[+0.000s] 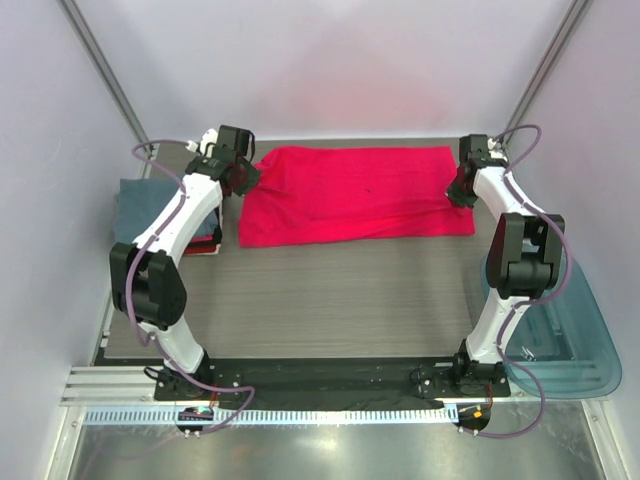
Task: Fold and stack the t-shirts
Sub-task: Fold the tshirt
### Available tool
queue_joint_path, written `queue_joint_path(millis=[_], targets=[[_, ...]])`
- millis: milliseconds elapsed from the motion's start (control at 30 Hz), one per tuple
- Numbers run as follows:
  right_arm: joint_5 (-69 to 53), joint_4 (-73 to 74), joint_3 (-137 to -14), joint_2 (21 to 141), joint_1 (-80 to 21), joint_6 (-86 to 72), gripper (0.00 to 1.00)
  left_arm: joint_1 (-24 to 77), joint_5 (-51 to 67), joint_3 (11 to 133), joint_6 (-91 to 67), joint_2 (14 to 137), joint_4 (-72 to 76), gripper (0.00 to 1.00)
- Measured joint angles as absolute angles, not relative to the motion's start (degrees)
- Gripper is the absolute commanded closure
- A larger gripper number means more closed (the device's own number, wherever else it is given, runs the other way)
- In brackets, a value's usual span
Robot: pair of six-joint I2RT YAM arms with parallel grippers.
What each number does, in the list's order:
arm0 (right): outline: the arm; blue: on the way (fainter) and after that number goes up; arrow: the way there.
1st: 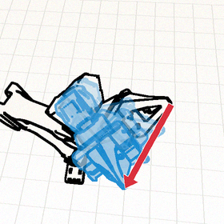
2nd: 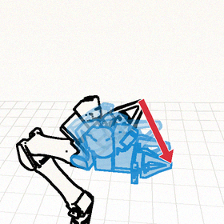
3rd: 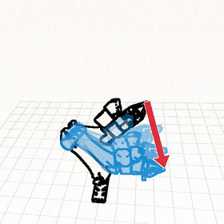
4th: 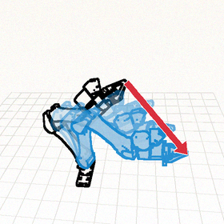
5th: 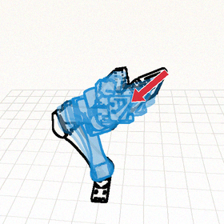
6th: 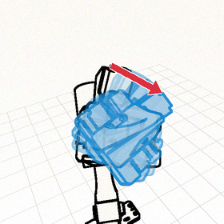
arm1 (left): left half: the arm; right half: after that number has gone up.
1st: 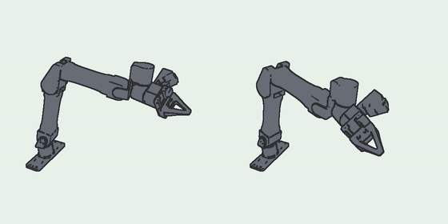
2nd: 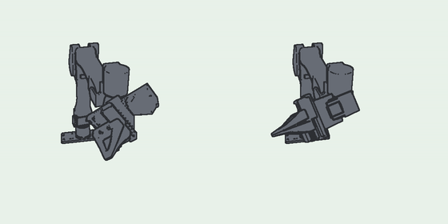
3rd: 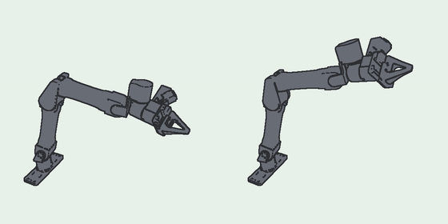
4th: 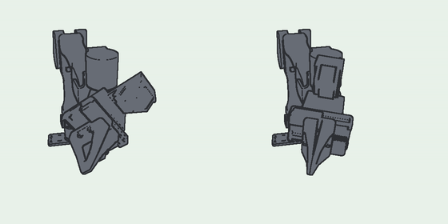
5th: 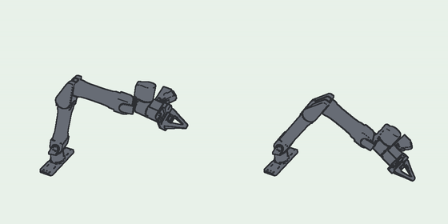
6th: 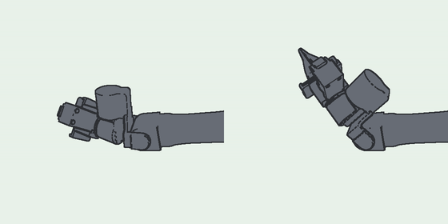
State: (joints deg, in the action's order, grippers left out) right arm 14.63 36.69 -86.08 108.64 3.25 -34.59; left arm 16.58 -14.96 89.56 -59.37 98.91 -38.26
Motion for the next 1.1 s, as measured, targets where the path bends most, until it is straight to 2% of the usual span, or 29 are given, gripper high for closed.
queue_joint_path(millis=[367, 1100], targets=[[14.66, 38.09, -86.70, 110.41, 4.16, -34.61, 0.99, 16.58, -12.47, 96.62, -57.67, 104.03, -34.76, 1.00], [14.39, 38.68, -88.03, 111.04, 5.06, -34.81, 0.99, 16.58, -12.40, 98.61, -56.16, 105.36, -33.17, 1.00]])
